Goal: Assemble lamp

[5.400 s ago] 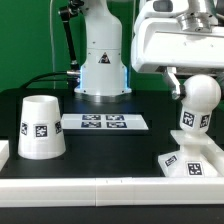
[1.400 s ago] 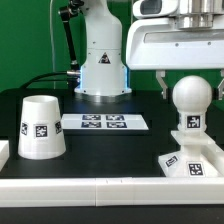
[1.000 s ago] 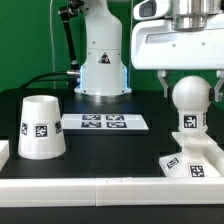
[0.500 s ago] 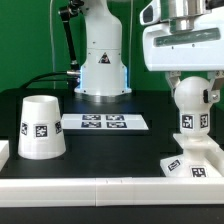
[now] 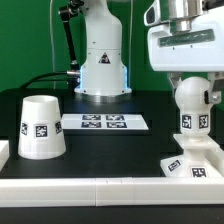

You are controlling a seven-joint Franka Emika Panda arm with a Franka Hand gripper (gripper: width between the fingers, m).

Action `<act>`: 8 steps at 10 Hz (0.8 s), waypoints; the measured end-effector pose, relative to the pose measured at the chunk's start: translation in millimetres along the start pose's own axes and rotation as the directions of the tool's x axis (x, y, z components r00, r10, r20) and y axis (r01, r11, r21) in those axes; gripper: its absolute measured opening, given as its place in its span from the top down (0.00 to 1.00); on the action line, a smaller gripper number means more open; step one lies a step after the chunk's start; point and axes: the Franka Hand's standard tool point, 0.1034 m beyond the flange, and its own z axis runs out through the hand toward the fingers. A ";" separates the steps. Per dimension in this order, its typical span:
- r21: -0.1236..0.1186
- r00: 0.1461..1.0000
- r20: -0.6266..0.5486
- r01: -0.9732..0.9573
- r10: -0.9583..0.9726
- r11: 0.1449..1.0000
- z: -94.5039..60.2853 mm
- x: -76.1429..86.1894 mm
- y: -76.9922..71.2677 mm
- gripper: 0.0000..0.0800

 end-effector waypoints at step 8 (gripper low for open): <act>0.006 0.781 -0.029 0.624 -0.624 0.781 -2.3 6.3 -4.0 0.13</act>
Offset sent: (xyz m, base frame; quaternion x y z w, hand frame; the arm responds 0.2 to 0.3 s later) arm 0.0048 0.0055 0.0016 0.0507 -0.0183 -0.2973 0.9533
